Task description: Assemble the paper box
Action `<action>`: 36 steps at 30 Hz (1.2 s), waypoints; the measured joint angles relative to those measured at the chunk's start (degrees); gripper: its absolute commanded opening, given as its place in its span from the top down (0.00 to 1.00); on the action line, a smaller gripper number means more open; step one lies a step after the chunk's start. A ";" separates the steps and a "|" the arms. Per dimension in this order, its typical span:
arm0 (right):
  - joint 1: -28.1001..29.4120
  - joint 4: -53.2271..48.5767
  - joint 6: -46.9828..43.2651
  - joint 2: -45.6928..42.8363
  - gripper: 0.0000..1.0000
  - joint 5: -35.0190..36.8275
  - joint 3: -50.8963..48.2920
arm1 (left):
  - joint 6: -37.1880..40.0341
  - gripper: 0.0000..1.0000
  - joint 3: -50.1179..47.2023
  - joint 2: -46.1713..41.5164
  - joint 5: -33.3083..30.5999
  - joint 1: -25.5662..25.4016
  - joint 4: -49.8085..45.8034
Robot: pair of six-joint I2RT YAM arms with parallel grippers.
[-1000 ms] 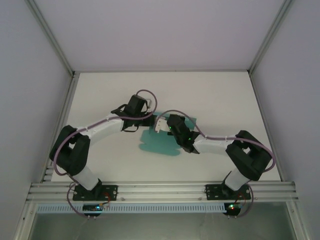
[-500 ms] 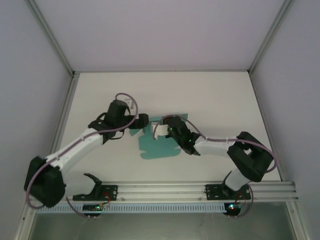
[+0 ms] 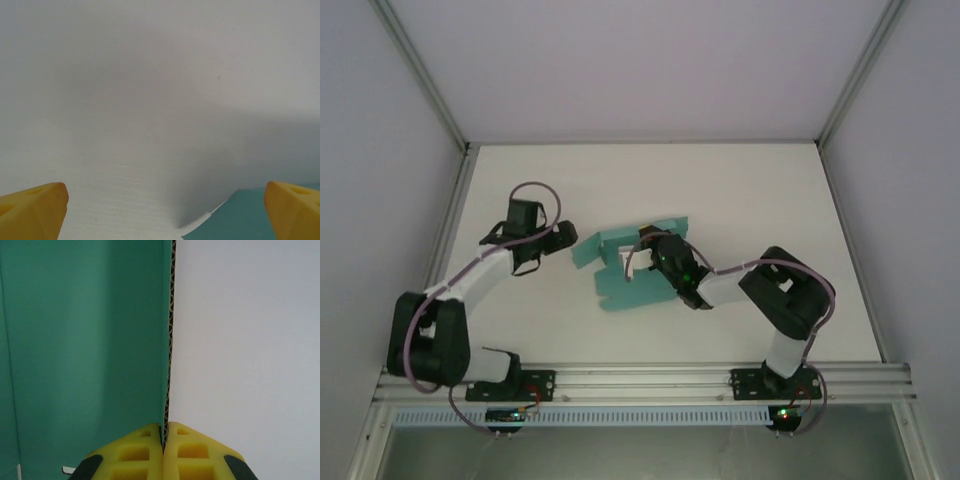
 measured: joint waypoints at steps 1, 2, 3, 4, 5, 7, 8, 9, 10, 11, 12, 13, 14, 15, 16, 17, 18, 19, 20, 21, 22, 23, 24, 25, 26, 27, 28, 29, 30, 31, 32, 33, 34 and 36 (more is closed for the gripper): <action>-0.17 0.61 -0.28 0.31 1.00 0.00 0.00 | 0.31 0.04 0.00 1.49 0.81 -0.02 0.98; -0.39 0.98 -0.44 0.46 1.00 0.00 0.00 | 0.68 0.08 0.00 3.06 1.77 0.00 2.01; -0.63 1.03 -0.50 0.46 1.00 0.00 0.07 | 1.22 0.12 0.00 4.35 2.91 0.00 2.99; -0.90 1.03 -0.50 0.46 1.00 0.02 0.17 | 1.84 0.14 0.00 5.60 4.22 0.00 4.07; -1.20 0.85 -0.44 0.46 1.00 0.02 0.39 | 2.40 0.17 0.00 6.80 5.88 0.00 5.25; -1.77 0.63 -0.22 0.46 1.00 0.02 0.81 | 3.39 0.21 -0.17 8.20 8.98 -0.04 7.58; -2.05 0.63 -0.04 0.46 1.00 0.04 0.98 | 3.91 0.22 -0.35 8.50 10.58 -0.17 8.92; -2.32 0.52 0.13 0.46 1.00 0.13 1.09 | 4.37 0.22 -0.55 8.57 11.58 -0.37 9.94; -2.51 0.37 0.26 0.46 1.00 0.24 1.22 | 4.92 0.23 -0.70 8.57 12.57 -0.70 10.80; -2.75 0.15 0.35 0.46 1.00 0.31 1.40 | 5.66 0.25 -0.81 8.57 13.64 -1.31 11.89; -2.89 -0.04 0.52 0.46 1.00 0.57 1.55 | 6.29 0.28 -0.83 8.59 14.36 -1.97 12.72; -3.02 -0.42 0.74 0.46 1.00 0.76 1.79 | 7.13 0.29 -0.92 8.59 15.17 -2.84 13.66; -3.13 -0.83 0.98 0.46 1.00 1.01 2.10 | 8.00 0.32 -0.94 8.63 16.17 -4.07 14.71; -3.26 -1.09 1.33 0.46 1.00 1.14 2.32 | 8.63 0.33 -0.94 8.70 16.96 -5.09 15.58; -3.28 -1.53 1.66 0.46 1.00 1.25 2.54 | 9.33 0.34 -0.94 8.92 17.68 -6.01 16.48; -3.37 -1.99 1.81 0.46 1.00 1.40 2.75 | 10.03 0.35 -0.94 9.29 18.32 -6.88 17.35; -3.39 -2.25 1.88 0.46 1.00 1.70 2.89 | 10.56 0.35 -0.94 9.64 18.84 -7.54 17.99; -3.39 -2.34 2.01 0.46 1.00 2.03 2.91 | 10.91 0.36 -0.94 10.19 19.17 -8.00 18.62; -3.39 -2.45 2.03 0.46 1.00 2.40 2.91 | 11.21 0.38 -0.94 10.73 19.41 -8.28 19.30; -3.41 -2.54 2.01 0.46 1.00 2.71 2.91 | 11.50 0.39 -0.98 11.28 19.52 -8.52 19.98; -3.45 -2.56 1.99 0.46 1.00 3.02 2.91 | 11.69 0.41 -1.20 11.56 19.43 -8.66 20.72; -3.50 -2.56 1.99 0.46 1.00 3.28 2.91 | 12.04 0.42 -1.79 11.69 18.78 -8.98 21.86; -3.50 -2.56 1.99 0.46 1.00 3.56 2.91 | 12.24 0.42 -2.73 11.72 17.75 -9.55 23.39; -3.48 -2.58 1.99 0.46 1.00 3.76 2.89 | 12.37 0.42 -3.89 11.69 16.44 -10.43 24.87; -3.48 -2.62 1.97 0.46 1.00 4.09 2.86 | 12.63 0.42 -5.60 11.69 15.02 -11.65 26.93; -3.39 -2.84 1.97 0.46 1.00 4.37 2.82 | 12.92 0.42 -7.17 11.69 14.05 -12.61 28.79; -3.30 -3.04 1.92 0.44 1.00 4.63 2.78 | 13.20 0.42 -8.85 11.69 13.18 -13.53 30.71; -3.13 -3.34 1.79 0.44 1.00 5.03 2.78 | 13.73 0.43 -10.56 11.69 12.39 -14.38 32.63; -2.89 -3.58 1.75 0.35 1.00 5.33 2.75 | 14.12 0.45 -11.82 11.69 11.85 -15.04 34.03; -2.47 -3.80 1.75 0.22 1.00 5.68 2.58 | 14.64 0.45 -12.81 11.78 11.37 -15.56 35.52; -2.03 -3.85 1.73 0.11 1.00 6.27 2.38 | 15.10 0.45 -13.11 11.93 10.82 -15.76 36.50; -1.68 -3.85 1.70 0.02 1.00 6.91 2.23 | 15.41 0.46 -13.16 12.24 10.43 -15.78 37.38; -1.40 -3.85 1.57 -0.02 1.00 7.56 2.08 | 15.80 0.46 -13.16 12.55 10.14 -15.78 38.53; -0.92 -3.85 1.31 -0.04 1.00 8.02 1.81 | 16.83 0.46 -13.11 12.72 9.94 -15.67 40.63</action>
